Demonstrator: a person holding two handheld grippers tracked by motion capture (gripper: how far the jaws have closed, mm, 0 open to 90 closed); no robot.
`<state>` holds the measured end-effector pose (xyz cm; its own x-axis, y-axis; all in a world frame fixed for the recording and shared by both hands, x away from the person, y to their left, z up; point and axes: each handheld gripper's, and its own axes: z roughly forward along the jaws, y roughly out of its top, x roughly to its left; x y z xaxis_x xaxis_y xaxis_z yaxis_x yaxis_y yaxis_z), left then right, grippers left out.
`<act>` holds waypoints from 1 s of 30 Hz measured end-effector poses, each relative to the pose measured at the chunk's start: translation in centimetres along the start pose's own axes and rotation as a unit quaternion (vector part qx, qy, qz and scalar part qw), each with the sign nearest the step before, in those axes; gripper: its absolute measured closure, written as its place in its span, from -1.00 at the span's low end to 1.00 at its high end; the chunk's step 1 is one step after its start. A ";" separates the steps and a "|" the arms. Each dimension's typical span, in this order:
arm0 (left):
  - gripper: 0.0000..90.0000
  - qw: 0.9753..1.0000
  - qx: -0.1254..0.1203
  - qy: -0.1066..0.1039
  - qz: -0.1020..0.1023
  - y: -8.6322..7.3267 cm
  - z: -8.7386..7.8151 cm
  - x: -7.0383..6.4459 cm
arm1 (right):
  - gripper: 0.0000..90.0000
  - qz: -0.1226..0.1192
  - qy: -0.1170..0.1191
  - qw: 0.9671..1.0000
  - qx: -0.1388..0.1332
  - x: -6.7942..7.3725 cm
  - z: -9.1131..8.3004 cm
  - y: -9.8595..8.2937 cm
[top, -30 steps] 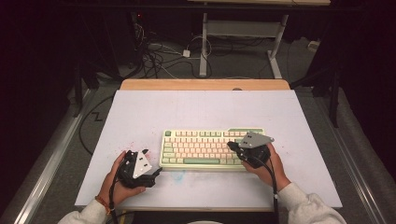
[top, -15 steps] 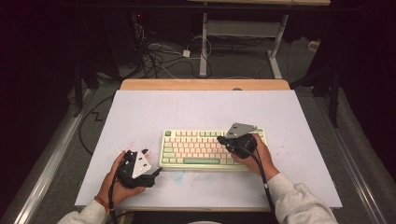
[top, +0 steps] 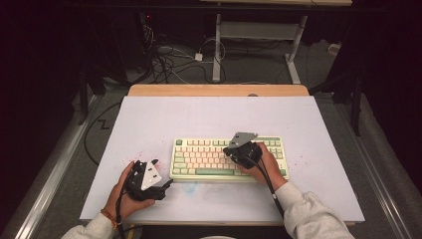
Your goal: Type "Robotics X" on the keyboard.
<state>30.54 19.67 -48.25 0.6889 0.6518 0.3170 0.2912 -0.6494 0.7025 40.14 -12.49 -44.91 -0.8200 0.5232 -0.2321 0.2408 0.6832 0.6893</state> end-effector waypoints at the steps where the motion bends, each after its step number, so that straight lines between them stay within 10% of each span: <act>1: -0.57 1.000 -0.001 -0.002 -0.001 0.0 0.0 0.0 | 1.00 0.000 -0.001 1.000 0.002 -0.1 0.0 0.0; 17: -0.57 1.000 0.003 -0.002 0.003 0.0 -0.1 0.0 | 1.00 -0.010 0.002 1.000 0.025 0.4 0.6 -0.3; 30: -0.57 1.000 0.008 -0.005 0.004 -0.1 0.0 0.1 | 0.98 0.001 -0.003 1.000 -0.009 -0.1 -0.5 -0.3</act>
<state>30.55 19.75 -48.26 0.6972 0.6434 0.3159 0.2962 -0.6600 0.6905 39.89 -13.00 -44.70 -0.8159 0.5282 -0.2350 0.2329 0.6723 0.7027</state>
